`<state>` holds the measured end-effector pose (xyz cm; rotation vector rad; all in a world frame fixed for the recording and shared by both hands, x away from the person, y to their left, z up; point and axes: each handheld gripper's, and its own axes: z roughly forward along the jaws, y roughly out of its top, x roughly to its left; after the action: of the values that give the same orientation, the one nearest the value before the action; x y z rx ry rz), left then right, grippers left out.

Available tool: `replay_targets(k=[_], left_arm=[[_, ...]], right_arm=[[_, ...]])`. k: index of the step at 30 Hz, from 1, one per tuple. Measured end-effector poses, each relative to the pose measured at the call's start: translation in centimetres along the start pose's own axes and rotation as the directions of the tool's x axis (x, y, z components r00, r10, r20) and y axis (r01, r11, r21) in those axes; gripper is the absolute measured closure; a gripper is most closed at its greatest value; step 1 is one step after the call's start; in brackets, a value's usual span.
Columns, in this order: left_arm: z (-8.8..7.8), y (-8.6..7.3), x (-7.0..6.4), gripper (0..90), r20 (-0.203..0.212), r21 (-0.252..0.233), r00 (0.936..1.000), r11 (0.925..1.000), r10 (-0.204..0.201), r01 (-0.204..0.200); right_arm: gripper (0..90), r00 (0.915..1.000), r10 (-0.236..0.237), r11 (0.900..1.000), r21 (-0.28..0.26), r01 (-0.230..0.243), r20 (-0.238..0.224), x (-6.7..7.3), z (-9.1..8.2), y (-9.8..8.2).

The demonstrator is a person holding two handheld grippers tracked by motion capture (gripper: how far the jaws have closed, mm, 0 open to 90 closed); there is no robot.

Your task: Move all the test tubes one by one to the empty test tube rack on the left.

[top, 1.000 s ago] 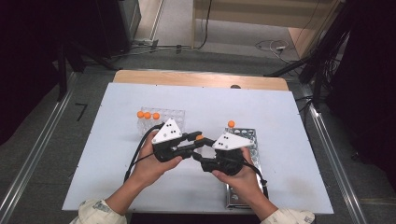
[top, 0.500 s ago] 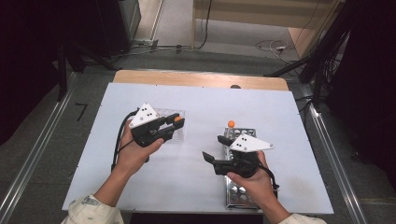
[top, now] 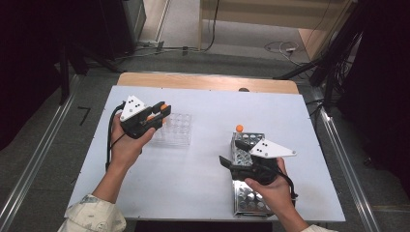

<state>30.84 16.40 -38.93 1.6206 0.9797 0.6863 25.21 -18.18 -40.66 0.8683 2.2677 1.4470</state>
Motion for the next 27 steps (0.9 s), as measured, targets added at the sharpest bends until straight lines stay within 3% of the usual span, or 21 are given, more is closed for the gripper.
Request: replay_targets(k=[12, 27], left_arm=[[1.5, -1.2, 0.0, 71.2, -0.017, 0.061, 0.9993, 0.9976, 0.033, -0.032], [2.4, -3.1, 0.0, 71.0, -0.025, 0.139, 0.9988, 0.9895, 0.043, -0.039]], right_arm=[[24.2, 0.9999, 0.007, 1.000, -0.004, -0.007, 0.008, -0.3, -0.2, -0.1], [24.3, 1.0000, 0.007, 1.000, -0.003, -0.007, 0.004, -0.3, -0.1, -0.2]])
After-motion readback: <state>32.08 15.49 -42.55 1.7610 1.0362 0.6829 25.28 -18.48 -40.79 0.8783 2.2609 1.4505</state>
